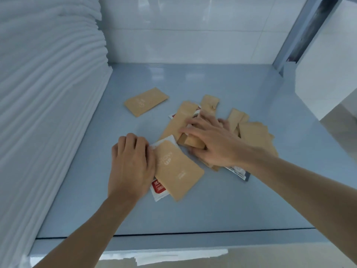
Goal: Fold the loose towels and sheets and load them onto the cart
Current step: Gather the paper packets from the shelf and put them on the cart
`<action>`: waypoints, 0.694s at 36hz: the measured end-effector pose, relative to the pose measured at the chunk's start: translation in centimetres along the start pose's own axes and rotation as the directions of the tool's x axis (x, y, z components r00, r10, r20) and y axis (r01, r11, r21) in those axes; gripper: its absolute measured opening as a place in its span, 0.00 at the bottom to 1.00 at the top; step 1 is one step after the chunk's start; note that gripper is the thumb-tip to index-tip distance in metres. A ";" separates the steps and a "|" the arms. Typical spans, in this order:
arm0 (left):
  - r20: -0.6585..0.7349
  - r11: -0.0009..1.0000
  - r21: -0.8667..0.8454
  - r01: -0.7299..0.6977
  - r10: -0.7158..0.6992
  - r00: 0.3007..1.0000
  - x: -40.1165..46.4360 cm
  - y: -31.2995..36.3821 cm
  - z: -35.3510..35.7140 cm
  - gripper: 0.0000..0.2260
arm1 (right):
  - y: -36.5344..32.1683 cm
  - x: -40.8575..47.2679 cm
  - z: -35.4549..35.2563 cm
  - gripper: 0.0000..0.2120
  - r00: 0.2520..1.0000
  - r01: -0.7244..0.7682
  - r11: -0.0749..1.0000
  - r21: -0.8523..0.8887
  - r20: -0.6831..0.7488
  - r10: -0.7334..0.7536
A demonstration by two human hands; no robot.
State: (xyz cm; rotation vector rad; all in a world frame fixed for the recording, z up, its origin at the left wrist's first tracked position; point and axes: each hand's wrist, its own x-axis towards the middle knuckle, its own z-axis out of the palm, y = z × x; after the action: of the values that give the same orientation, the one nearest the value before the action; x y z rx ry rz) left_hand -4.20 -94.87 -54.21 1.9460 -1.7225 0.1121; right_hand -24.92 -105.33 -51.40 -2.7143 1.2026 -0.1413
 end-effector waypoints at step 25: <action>0.161 0.993 0.006 -0.122 0.119 0.980 0.0 -0.3 0.4 0.35 | -0.7 -12.6 2.6 0.20 0.882 -0.300 0.945 0.132 -0.339 0.327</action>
State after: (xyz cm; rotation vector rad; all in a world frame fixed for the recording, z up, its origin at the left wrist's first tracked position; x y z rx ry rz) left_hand -4.02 -95.02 -54.67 1.9064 -1.9502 0.0125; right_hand -32.43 -95.24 -54.05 -2.4501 1.6781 -0.6465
